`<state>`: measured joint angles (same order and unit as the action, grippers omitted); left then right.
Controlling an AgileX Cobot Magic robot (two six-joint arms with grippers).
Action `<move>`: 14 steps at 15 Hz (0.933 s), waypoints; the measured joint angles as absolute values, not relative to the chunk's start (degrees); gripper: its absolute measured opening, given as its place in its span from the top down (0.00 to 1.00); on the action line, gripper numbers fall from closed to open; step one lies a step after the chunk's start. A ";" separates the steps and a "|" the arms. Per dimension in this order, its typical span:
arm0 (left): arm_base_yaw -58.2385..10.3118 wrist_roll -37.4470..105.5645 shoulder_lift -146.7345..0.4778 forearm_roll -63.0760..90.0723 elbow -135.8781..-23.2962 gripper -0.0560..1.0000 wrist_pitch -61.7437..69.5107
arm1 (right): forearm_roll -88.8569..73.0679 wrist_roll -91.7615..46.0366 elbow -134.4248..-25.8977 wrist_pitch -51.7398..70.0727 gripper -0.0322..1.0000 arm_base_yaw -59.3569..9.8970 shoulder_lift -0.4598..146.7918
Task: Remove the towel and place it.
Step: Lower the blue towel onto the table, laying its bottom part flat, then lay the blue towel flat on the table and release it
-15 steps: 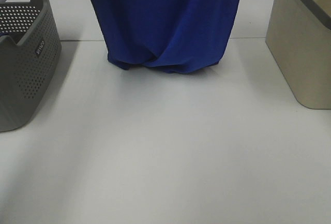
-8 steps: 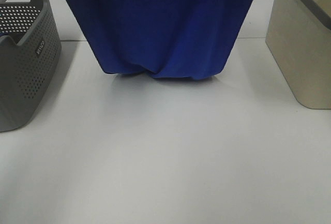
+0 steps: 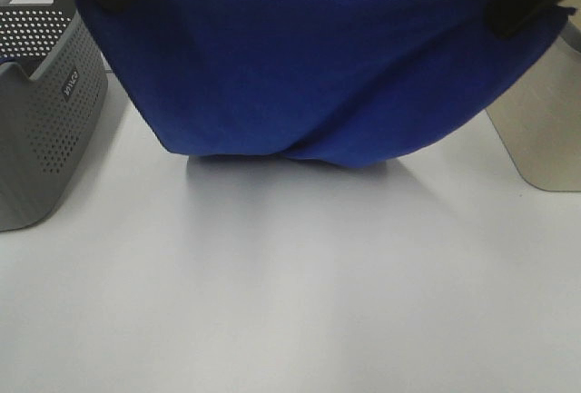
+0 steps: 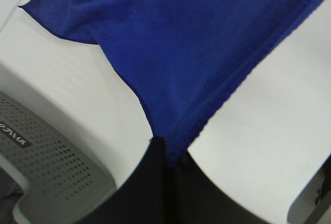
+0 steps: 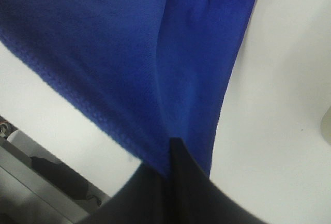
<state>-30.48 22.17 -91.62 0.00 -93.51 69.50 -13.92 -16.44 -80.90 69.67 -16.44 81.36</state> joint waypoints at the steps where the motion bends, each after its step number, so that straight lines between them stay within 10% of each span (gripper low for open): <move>1: -31.74 21.14 -90.18 0.57 -91.33 0.95 69.50 | -13.81 -16.44 -77.86 69.67 0.95 -16.44 78.50; 14: -40.05 14.73 -75.75 11.12 -59.01 0.95 68.12 | -22.63 -13.29 -48.59 69.39 0.95 -16.56 64.34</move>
